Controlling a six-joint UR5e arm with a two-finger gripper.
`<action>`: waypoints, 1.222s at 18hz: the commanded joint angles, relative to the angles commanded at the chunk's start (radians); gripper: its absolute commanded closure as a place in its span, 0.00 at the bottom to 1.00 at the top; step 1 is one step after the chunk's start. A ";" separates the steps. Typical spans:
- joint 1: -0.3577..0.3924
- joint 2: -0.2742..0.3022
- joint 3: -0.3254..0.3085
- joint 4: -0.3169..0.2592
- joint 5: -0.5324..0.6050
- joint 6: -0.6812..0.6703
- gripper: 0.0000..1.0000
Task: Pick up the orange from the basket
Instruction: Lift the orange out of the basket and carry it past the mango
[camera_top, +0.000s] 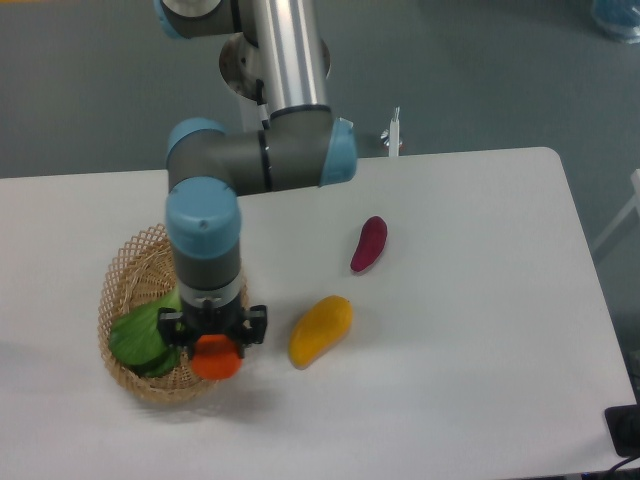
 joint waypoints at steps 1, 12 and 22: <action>0.021 0.008 0.005 0.002 0.006 0.008 0.32; 0.206 0.012 -0.003 -0.017 0.071 0.417 0.35; 0.290 -0.014 0.020 -0.018 0.115 0.805 0.35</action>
